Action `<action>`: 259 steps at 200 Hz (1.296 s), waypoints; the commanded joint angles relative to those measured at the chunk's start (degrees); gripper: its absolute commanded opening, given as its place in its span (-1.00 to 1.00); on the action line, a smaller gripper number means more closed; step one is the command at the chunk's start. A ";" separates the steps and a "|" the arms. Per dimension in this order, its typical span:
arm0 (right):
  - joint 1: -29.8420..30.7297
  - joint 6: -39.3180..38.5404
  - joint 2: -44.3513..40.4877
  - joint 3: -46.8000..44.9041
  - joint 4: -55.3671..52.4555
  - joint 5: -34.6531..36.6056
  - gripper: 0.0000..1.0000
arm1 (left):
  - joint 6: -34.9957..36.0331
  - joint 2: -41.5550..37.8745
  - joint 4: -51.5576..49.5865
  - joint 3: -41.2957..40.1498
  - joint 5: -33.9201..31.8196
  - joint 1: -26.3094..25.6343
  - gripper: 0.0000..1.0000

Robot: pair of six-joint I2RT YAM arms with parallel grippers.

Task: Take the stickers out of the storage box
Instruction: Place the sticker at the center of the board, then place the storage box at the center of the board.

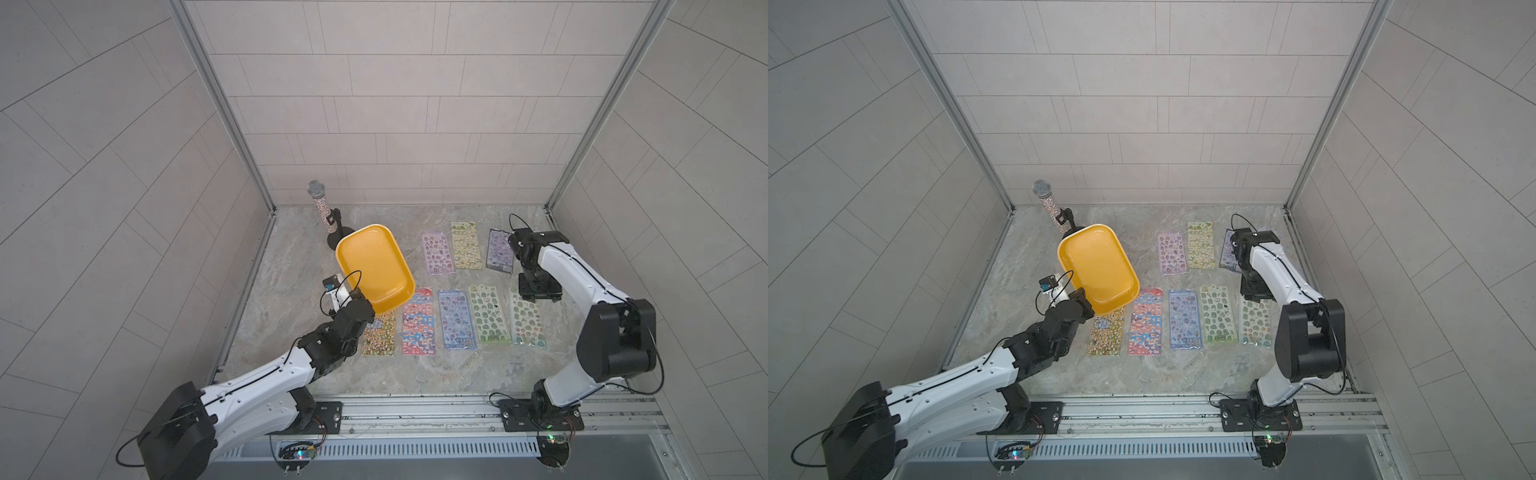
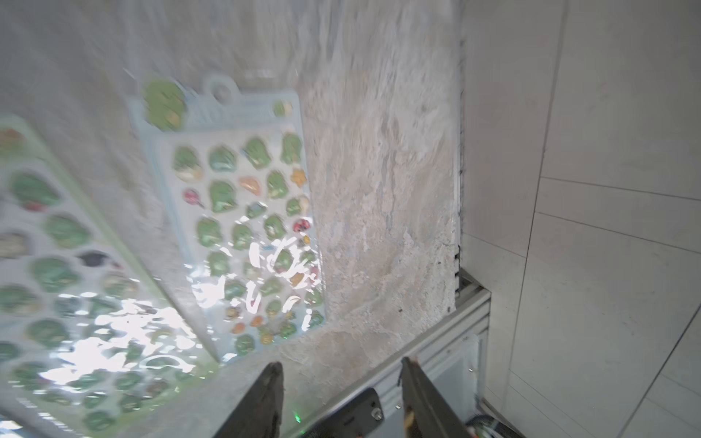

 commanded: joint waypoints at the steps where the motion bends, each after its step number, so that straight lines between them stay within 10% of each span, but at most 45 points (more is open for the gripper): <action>1: 8.20 4.81 -11.17 -2.87 10.83 6.34 0.32 | 0.26 -0.24 0.22 1.46 0.30 0.22 -1.00; 22: 15.43 5.95 -22.90 -14.51 30.29 6.92 1.00 | 0.81 -0.16 -0.50 1.83 0.26 0.23 -1.00; 67: 27.07 4.92 -30.28 -35.62 62.21 8.92 1.00 | 2.73 -2.12 -1.87 2.20 -1.76 0.25 -1.00; 144: 46.59 -7.60 -10.07 -31.84 74.44 19.81 1.00 | -6.55 -13.00 -17.51 2.09 -11.04 3.13 -1.00; 202: 46.59 -6.18 -8.21 -33.20 77.28 18.67 0.99 | -14.95 -19.65 -44.88 7.16 3.14 21.73 -1.00; 259: 44.50 -1.05 -9.91 -32.70 71.78 21.20 1.00 | -7.10 -9.71 -45.46 7.17 29.97 47.80 -1.00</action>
